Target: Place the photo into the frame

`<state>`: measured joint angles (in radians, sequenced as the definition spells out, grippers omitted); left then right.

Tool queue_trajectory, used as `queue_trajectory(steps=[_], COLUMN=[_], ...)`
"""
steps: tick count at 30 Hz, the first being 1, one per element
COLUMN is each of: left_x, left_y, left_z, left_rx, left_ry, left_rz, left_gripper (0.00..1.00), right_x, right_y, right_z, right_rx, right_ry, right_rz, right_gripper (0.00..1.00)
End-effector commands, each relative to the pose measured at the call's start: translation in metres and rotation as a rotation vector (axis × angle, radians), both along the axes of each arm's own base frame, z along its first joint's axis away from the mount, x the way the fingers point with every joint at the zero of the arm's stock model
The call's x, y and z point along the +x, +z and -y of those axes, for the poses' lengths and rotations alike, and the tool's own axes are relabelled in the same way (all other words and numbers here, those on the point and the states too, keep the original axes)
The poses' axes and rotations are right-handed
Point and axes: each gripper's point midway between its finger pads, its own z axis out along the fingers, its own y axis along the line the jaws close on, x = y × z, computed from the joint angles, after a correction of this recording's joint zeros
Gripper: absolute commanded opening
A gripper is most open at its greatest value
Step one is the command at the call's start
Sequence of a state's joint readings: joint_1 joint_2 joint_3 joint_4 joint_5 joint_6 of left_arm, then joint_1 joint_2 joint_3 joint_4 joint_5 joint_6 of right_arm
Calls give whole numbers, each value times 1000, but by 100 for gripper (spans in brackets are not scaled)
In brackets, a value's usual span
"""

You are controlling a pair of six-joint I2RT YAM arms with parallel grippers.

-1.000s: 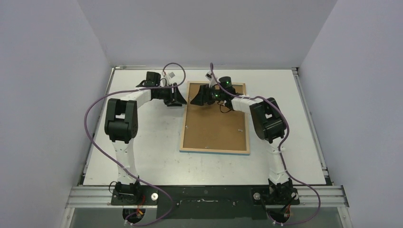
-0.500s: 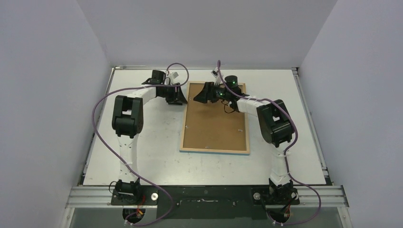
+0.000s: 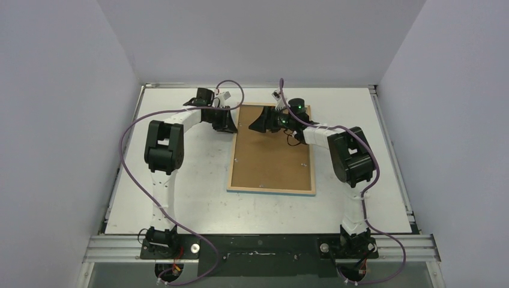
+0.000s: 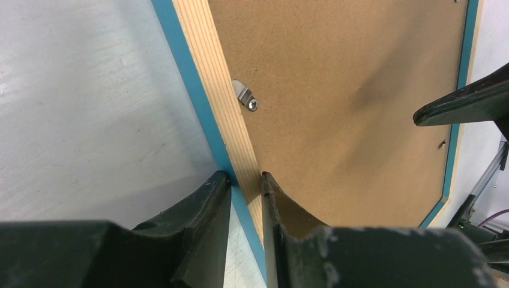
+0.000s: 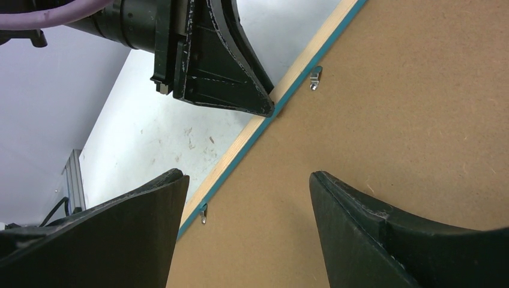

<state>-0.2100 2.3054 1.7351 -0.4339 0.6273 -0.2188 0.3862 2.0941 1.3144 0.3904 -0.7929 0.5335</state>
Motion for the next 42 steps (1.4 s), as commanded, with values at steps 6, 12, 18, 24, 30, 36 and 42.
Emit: queue_trajectory(steps=[6,12,18,24,30,36,42], left_x=[-33,-71,-99,-119,-117,-96,-78], left_y=[-15,-22,-19,-10,-4,1,1], left_z=[14,15,18,20,20,23,24], left_rx=[55,55,14,-29,-49,-87,-94], left_ry=[-109,-169,-214,-225,-172,-112,-77], left_rz=[-14,-59,-99,-125,-137,-129,-112], left_gripper=[14,12,10,10,14,15,15], right_x=[3,2,-5,-30,-36,-24,-15], right_y=[57,50,40,23,1,-8,-21], right_z=[8,10,1,-19,-32,-38,-41], right_rx=[65,59,43,31,-4,-24,-44], right_ry=[-5,8,76,201,241,247,242], right_rz=[155,148,165,163,157,179,172], right_gripper=[75,75,75,77,77,77,77])
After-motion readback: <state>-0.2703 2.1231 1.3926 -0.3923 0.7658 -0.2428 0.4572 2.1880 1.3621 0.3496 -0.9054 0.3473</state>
